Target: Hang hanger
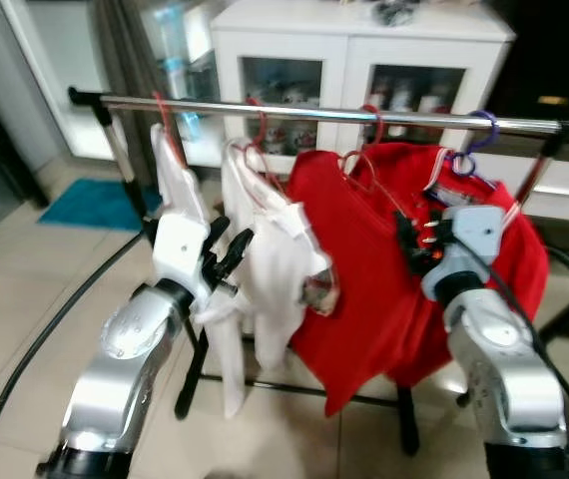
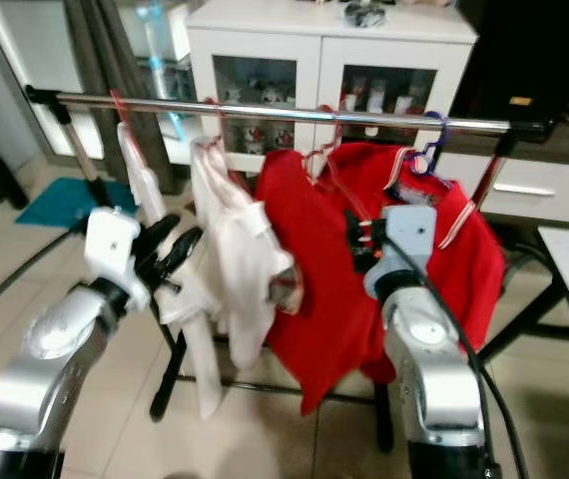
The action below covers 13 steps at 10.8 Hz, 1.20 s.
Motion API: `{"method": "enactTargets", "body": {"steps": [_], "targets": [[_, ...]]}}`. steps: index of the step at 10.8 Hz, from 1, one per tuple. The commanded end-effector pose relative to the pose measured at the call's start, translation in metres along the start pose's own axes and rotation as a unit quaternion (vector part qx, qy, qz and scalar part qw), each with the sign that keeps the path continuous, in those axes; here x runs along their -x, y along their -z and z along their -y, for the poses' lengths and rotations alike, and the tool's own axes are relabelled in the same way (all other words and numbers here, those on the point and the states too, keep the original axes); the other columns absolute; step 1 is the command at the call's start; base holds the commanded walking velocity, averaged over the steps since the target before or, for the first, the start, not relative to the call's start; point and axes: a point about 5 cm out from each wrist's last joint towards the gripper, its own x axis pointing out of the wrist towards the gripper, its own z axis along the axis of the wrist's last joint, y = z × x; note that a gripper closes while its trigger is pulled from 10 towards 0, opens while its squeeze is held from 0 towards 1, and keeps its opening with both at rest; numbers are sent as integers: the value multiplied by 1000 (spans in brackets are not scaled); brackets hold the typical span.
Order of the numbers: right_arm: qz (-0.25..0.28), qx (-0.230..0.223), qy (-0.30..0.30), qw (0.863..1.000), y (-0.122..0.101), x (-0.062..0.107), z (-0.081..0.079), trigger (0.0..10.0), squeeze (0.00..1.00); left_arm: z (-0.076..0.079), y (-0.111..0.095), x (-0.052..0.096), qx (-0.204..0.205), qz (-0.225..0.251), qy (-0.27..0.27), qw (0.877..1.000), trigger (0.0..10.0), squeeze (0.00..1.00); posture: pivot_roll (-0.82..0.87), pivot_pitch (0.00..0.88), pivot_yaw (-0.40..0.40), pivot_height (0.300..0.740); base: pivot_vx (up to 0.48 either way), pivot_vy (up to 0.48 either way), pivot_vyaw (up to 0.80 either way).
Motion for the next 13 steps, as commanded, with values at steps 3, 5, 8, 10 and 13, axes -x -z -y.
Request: {"method": "enactTargets", "body": {"steps": [3,5,8,10,13], "targets": [[-6,-28,-16,999,2,0,-9,10000,0,-5,4,3,8,-10,-11,1000,10000,0,29,0,33,740,0,255,0],[-13,5,-23,1000,3,0,-11,10000,0,-4,7,3,7,-21,-9,1000,10000,0,20,0,38,740,0,0,0],[-15,9,-64,998,3,-1,-19,10000,0,1,7,1,-3,-17,7,1000,10000,0,25,0,37,740,0,0,800],[-11,8,-54,998,3,-4,-21,10000,0,-3,6,3,-4,-17,0,1000,10000,0,34,0,33,740,0,0,400],[-5,9,-53,999,0,-6,-21,10000,0,-5,6,6,-5,-20,2,1000,10000,4,41,0,32,740,0,0,0]]}}
